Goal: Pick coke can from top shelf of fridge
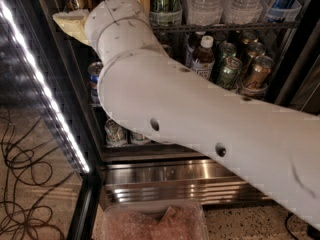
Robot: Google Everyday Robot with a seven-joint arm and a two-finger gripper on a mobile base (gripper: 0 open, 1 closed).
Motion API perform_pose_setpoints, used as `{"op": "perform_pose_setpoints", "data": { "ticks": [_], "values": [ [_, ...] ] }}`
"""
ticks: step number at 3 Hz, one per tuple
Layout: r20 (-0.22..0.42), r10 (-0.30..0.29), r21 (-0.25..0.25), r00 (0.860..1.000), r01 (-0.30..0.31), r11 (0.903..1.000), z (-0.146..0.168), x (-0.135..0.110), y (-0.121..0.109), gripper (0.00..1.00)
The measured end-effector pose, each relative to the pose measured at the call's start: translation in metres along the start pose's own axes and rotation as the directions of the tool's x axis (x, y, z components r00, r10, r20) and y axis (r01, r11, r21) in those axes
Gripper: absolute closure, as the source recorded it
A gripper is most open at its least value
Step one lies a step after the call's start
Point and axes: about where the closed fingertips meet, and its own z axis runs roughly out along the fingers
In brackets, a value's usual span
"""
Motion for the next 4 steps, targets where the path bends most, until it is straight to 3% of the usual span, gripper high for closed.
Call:
{"op": "perform_pose_setpoints", "data": {
  "ticks": [1, 2, 3, 4],
  "values": [
    [0.014, 0.074, 0.038, 0.997, -0.075, 0.9965, -0.0020, 0.0005, -0.0064, 0.05],
    [0.029, 0.150, 0.054, 0.988, -0.151, 0.9870, -0.0042, -0.0018, -0.0092, 0.08],
    [0.044, 0.192, 0.060, 0.980, -0.195, 0.9790, -0.0067, -0.0063, -0.0105, 0.14],
    [0.044, 0.195, 0.061, 0.980, -0.198, 0.9783, -0.0070, -0.0065, -0.0108, 0.21]
  ]
}}
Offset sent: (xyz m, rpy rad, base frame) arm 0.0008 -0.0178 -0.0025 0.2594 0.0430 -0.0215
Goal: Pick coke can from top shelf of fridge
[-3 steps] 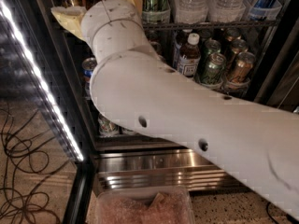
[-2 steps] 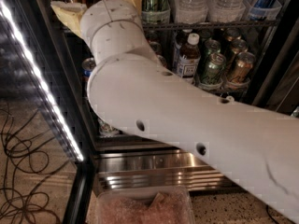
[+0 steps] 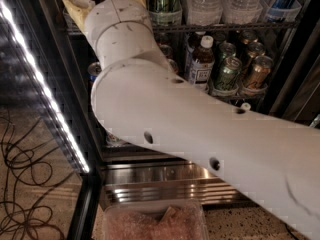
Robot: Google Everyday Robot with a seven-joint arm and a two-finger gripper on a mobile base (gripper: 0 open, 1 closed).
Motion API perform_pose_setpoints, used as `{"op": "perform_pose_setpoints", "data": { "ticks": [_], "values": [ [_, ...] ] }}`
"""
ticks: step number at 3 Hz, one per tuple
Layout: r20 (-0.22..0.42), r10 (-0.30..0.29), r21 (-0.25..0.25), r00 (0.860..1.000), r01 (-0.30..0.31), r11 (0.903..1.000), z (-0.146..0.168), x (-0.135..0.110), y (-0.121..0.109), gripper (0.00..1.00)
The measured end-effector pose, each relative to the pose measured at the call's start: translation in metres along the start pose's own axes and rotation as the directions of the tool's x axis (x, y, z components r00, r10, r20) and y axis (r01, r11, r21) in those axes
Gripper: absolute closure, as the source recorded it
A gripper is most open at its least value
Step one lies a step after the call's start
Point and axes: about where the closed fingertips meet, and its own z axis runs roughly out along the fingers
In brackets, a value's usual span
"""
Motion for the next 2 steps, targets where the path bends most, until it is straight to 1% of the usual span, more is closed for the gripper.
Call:
{"op": "perform_pose_setpoints", "data": {
  "ticks": [2],
  "values": [
    [-0.062, 0.009, -0.006, 0.998, -0.010, 0.9999, 0.001, 0.018, -0.007, 0.23]
  ]
}}
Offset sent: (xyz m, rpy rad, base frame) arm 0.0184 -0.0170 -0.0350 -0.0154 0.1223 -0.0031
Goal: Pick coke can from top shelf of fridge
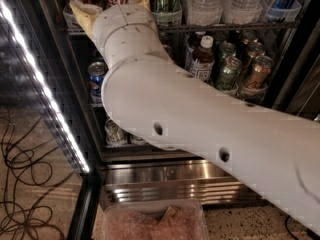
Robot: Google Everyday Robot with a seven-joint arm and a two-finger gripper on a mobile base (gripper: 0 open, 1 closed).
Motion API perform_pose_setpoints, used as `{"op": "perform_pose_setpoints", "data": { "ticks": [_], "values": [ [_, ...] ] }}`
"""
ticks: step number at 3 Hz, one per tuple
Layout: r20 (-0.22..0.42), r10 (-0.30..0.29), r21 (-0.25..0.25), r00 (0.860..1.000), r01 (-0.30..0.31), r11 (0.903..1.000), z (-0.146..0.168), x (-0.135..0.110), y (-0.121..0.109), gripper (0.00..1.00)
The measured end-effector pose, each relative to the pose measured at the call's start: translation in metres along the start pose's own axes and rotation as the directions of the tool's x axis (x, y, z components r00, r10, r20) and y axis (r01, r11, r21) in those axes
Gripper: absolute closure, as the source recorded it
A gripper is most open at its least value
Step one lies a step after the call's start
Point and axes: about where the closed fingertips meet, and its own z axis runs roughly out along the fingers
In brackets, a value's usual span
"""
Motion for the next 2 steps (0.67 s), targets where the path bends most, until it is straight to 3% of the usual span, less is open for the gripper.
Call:
{"op": "perform_pose_setpoints", "data": {
  "ticks": [2],
  "values": [
    [-0.020, -0.022, -0.005, 1.000, 0.022, 0.9997, 0.0113, 0.0063, -0.0077, 0.28]
  ]
}}
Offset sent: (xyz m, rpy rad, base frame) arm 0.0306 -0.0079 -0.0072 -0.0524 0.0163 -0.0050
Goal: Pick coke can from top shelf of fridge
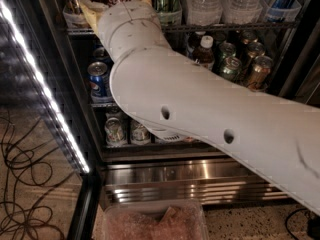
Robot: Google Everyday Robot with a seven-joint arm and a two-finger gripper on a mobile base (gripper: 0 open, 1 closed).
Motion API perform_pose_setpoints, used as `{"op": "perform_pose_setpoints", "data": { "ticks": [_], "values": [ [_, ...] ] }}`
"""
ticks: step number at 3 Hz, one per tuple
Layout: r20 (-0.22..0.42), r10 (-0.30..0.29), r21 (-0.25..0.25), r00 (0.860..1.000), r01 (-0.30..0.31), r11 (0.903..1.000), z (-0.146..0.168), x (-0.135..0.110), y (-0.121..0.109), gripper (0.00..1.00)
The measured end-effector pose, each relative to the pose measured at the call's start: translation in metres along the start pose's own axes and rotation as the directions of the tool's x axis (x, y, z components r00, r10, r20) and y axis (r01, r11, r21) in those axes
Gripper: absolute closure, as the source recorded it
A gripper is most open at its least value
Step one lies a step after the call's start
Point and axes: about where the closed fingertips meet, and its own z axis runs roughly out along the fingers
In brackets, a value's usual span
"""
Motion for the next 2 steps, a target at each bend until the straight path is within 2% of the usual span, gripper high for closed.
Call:
{"op": "perform_pose_setpoints", "data": {
  "ticks": [2],
  "values": [
    [0.010, -0.026, 0.021, 1.000, 0.026, 0.9994, 0.0174, -0.0030, 0.0018, 0.30]
  ]
}}
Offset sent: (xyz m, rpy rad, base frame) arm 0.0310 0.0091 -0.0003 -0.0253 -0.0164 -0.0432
